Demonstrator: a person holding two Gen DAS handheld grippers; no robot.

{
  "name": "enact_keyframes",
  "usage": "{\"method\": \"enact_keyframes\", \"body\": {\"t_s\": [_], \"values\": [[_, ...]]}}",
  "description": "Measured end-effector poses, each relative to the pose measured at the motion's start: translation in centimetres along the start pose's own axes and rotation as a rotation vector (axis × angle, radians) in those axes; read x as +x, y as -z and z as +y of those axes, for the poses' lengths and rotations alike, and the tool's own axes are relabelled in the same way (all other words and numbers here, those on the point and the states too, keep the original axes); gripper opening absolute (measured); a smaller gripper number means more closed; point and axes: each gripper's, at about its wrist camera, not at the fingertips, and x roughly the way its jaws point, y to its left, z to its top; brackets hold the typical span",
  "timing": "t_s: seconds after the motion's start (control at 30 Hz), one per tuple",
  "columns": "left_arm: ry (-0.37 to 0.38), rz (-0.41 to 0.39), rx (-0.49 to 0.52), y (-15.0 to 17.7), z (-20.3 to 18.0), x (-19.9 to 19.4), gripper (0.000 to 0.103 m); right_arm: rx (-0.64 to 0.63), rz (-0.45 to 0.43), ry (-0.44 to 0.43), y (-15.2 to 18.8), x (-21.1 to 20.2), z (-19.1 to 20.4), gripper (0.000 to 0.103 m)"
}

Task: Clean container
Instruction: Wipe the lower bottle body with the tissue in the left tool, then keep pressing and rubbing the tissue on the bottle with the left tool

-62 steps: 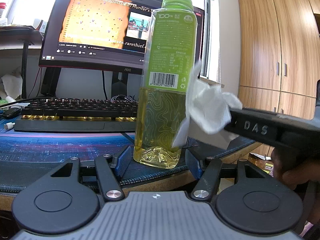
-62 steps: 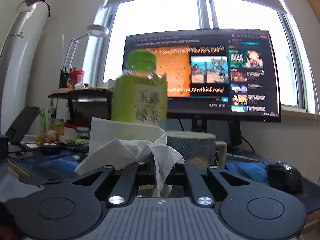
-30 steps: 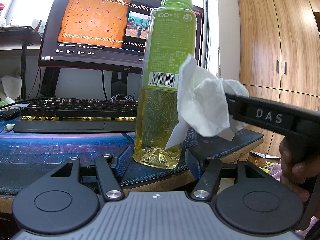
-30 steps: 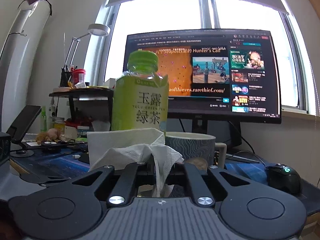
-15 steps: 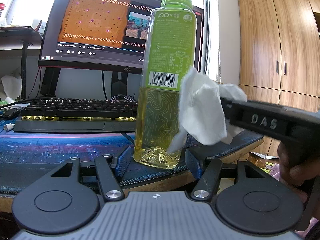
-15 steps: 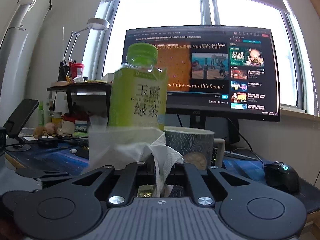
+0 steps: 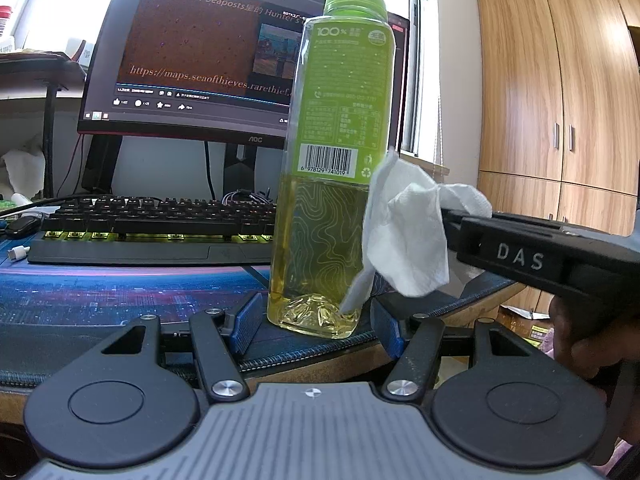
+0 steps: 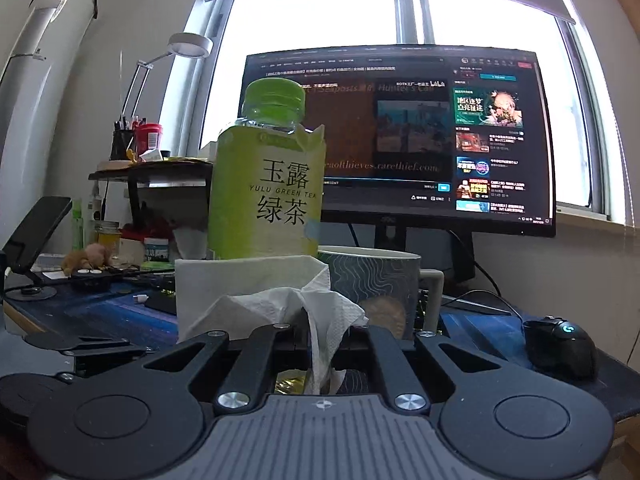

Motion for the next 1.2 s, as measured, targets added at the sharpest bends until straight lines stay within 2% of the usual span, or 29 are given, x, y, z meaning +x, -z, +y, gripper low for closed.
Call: {"method": "enact_keyframes", "body": {"t_s": [0.4, 0.7, 0.93, 1.2], "values": [[-0.053, 0.003, 0.063, -0.1, -1.6, 0.2, 0.064, 0.012, -0.015, -0.001, -0.1, -0.3, -0.3, 0.008], [-0.035, -0.005, 0.027, 0.2, -0.9, 0.2, 0.064, 0.002, -0.026, -0.014, -0.3, -0.2, 0.6, 0.008], [-0.028, -0.010, 0.014, 0.2, -0.7, 0.1, 0.063, 0.011, 0.026, 0.018, 0.6, 0.8, -0.2, 0.009], [-0.019, -0.012, 0.001, 0.1, -0.4, 0.1, 0.063, -0.001, -0.030, -0.006, -0.4, -0.3, 0.5, 0.009]]}}
